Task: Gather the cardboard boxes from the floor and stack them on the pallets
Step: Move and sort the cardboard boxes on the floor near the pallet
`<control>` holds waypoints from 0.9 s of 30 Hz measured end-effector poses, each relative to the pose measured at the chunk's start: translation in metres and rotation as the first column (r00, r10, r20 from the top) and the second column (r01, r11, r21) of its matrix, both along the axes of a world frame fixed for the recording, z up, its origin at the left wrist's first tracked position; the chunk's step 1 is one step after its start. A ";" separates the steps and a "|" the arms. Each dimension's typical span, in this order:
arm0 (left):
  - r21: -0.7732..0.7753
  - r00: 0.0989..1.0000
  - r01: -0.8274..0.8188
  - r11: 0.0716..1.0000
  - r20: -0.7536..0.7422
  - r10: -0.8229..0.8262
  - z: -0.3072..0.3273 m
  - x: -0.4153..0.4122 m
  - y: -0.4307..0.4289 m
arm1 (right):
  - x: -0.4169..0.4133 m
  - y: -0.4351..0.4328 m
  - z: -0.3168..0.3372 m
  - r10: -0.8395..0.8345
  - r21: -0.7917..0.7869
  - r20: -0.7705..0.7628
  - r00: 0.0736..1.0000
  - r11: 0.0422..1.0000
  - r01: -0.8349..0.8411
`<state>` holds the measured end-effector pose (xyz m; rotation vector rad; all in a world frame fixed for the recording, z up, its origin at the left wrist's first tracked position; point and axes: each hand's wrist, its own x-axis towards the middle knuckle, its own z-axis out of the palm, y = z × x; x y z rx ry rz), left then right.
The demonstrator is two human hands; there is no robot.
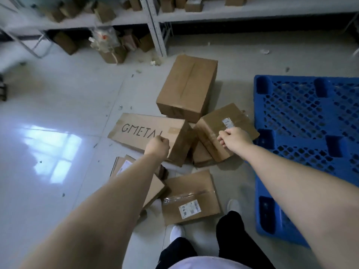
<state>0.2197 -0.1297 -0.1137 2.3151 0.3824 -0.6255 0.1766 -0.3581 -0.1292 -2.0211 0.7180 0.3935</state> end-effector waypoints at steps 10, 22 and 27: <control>-0.054 0.961 -0.271 0.961 -0.074 0.267 -0.022 0.020 0.028 | 0.102 0.036 -0.024 0.224 0.023 -0.072 0.972 0.975 -0.223; -0.080 0.892 -0.439 0.895 -0.157 0.424 -0.114 0.083 0.082 | 0.202 0.110 -0.112 0.438 -0.017 -0.159 0.885 0.895 -0.446; -0.037 0.816 -0.559 0.829 -0.202 0.541 -0.173 0.121 0.085 | 0.266 0.119 -0.169 0.554 -0.047 -0.212 0.805 0.817 -0.575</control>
